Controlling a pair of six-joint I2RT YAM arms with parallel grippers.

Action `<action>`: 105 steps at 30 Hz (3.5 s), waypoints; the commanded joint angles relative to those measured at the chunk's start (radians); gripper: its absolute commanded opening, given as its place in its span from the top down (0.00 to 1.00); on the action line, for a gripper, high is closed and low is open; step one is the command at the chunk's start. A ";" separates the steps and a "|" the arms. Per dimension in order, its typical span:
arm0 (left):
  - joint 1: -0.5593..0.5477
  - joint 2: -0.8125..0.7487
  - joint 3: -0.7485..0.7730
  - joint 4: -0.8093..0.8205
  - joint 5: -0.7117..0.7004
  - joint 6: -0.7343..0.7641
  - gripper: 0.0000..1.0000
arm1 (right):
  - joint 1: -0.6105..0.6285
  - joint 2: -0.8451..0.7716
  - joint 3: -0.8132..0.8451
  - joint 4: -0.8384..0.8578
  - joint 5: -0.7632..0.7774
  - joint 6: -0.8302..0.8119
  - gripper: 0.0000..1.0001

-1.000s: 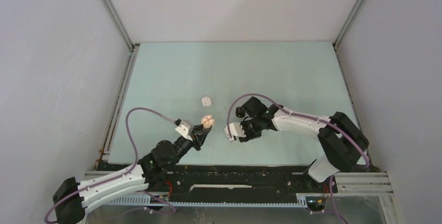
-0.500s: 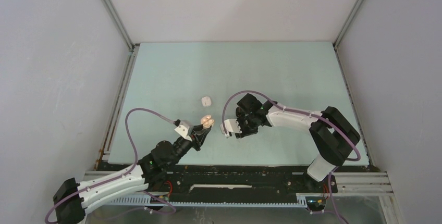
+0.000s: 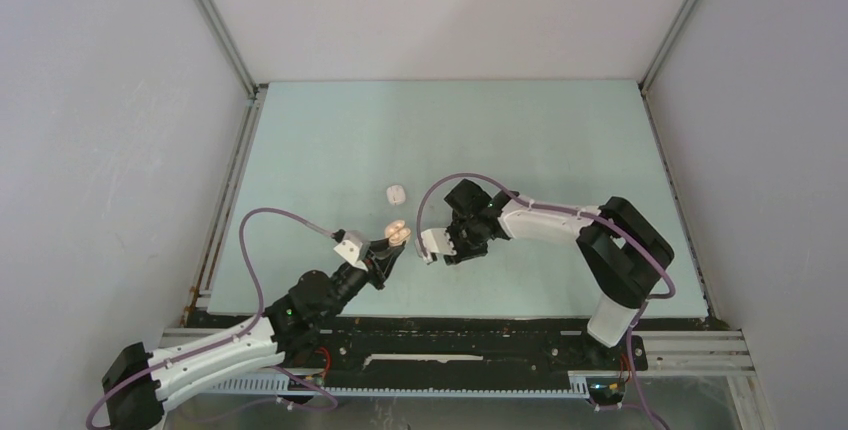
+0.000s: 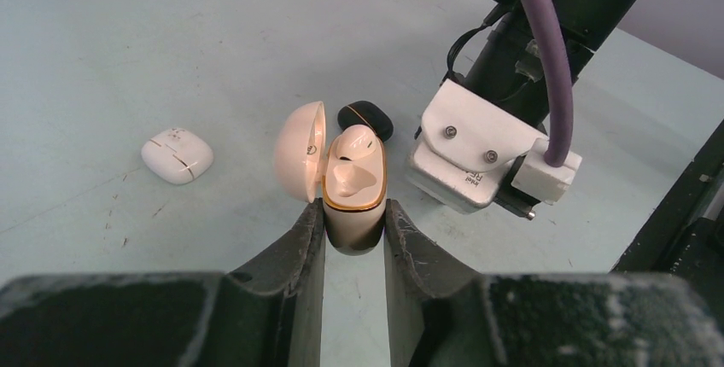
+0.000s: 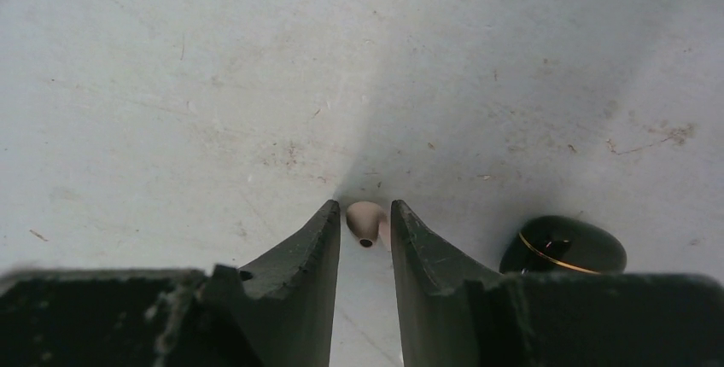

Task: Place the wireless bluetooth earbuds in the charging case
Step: Pick up the earbud from the center of the board, then place the earbud in the charging case.

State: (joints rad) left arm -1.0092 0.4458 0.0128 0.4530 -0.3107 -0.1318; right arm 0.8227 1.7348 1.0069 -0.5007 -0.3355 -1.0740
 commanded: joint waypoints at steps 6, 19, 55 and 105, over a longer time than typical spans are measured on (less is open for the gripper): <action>0.003 -0.014 -0.007 0.026 -0.015 -0.012 1.00 | 0.009 0.040 0.040 -0.009 0.032 -0.001 0.70; 0.003 -0.026 -0.007 0.017 -0.013 -0.019 1.00 | 0.009 0.101 0.079 -0.089 0.062 0.010 0.73; -0.014 0.447 0.159 0.445 0.136 0.006 1.00 | -0.150 -0.465 0.174 0.276 -0.703 0.974 1.00; -0.063 0.638 0.258 0.839 0.098 -0.096 1.00 | -0.179 -0.464 0.015 0.723 -0.631 1.281 1.00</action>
State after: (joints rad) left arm -1.0679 1.0813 0.2729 1.2037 -0.1875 -0.2123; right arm 0.6338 1.2675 1.0256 0.1699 -0.9501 0.1886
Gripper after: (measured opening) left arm 0.285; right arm 0.163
